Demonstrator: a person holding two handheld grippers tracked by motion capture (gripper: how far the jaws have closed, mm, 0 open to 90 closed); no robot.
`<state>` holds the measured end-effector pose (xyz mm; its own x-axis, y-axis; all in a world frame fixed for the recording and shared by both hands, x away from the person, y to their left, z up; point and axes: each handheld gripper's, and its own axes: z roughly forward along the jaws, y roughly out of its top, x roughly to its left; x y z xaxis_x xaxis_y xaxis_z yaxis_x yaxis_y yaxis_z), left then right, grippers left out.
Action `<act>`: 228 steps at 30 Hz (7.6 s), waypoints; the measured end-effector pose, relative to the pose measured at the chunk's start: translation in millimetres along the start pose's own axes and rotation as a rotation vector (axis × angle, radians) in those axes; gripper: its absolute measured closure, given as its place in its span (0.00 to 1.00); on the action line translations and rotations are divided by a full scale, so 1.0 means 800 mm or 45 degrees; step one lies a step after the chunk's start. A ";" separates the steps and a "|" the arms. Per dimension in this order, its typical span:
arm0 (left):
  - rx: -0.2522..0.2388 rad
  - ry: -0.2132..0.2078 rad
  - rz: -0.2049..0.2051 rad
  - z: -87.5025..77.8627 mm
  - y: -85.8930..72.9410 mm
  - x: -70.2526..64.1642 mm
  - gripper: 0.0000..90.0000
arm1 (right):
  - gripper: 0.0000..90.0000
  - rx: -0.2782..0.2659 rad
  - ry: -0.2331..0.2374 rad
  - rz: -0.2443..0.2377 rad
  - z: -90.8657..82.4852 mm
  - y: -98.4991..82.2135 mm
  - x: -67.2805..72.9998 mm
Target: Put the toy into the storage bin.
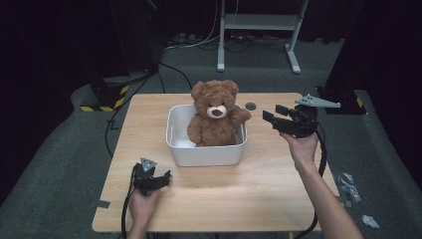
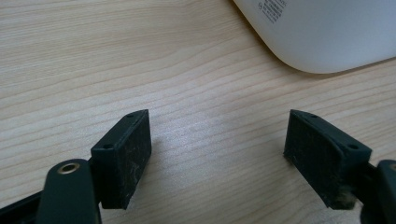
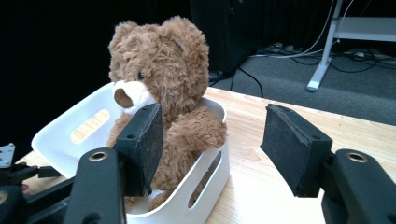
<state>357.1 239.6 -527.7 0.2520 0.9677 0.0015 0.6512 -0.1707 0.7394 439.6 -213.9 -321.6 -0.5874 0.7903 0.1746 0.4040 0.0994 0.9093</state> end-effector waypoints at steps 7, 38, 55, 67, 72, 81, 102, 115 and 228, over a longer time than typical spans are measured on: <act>-0.004 -0.001 -0.001 0.000 0.000 0.000 0.25 | 0.43 -0.001 -0.002 0.000 -0.007 -0.007 -0.002; -0.006 0.001 -0.007 0.000 0.000 0.000 0.25 | 0.43 -0.015 -0.060 0.099 -0.032 -0.053 -0.033; -0.007 0.002 -0.008 0.000 0.000 -0.001 0.25 | 0.43 -0.001 -0.085 0.139 -0.037 -0.075 -0.045; -0.003 0.003 -0.003 0.000 0.000 0.000 0.26 | 0.43 0.009 -0.097 0.180 -0.039 -0.093 -0.054; -0.003 0.003 -0.002 0.000 0.000 0.000 0.26 | 0.43 0.017 -0.104 0.194 -0.041 -0.101 -0.058; -0.003 0.003 -0.003 0.000 0.000 0.000 0.26 | 0.42 0.030 -0.110 0.230 -0.039 -0.115 -0.064; -0.007 0.001 -0.008 0.000 0.000 -0.001 0.26 | 0.42 0.081 -0.145 0.247 -0.031 -0.146 -0.069; -0.007 0.001 -0.008 0.000 0.000 -0.001 0.26 | 0.42 0.121 -0.161 0.243 -0.021 -0.160 -0.070; -0.002 0.002 -0.002 0.000 0.000 0.000 0.26 | 0.42 0.493 -0.408 0.044 0.080 -0.220 -0.065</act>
<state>356.9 239.4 -527.8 0.2497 0.9683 0.0017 0.6502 -0.1690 0.7407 443.8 -233.7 -515.0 -0.3489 0.9369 0.0219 0.6857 0.2393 0.6874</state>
